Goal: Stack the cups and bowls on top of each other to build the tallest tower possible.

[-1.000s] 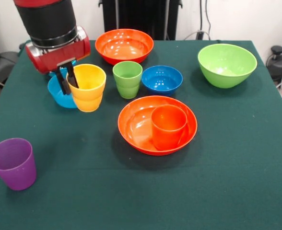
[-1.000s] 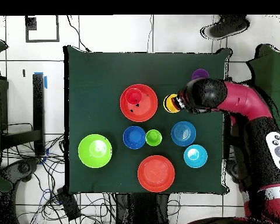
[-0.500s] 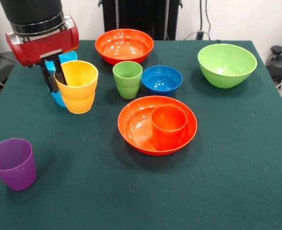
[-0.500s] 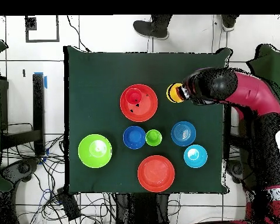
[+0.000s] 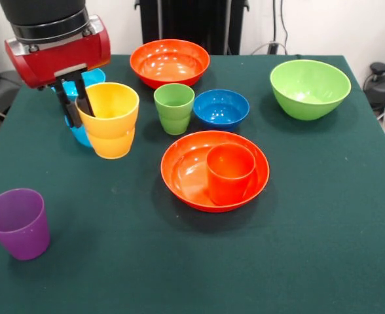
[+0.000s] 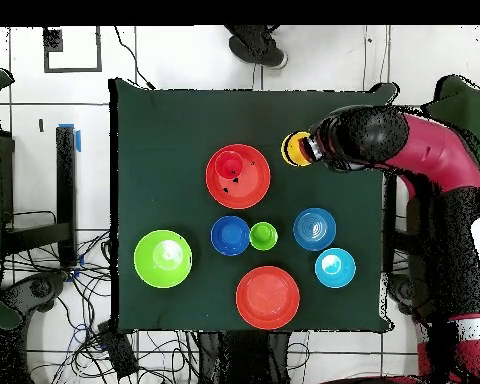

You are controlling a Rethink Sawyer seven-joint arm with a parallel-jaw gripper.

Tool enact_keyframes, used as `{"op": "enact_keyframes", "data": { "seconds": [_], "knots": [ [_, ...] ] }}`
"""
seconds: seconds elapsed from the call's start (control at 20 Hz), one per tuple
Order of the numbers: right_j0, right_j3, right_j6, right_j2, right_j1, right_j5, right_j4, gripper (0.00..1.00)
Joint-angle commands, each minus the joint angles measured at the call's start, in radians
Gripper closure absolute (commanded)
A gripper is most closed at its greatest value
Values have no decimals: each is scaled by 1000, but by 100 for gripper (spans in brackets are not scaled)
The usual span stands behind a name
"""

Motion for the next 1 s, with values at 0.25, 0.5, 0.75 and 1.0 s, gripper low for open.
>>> {"op": "enact_keyframes", "data": {
  "seconds": [0.25,0.5,0.75,1.0],
  "knots": [
    [66,52,112,5,-33,1,32,100],
    [79,67,135,-13,-44,-12,41,100],
    [82,72,128,-20,-46,-15,45,100],
    [90,89,144,-25,-52,-22,51,100]
  ]
}}
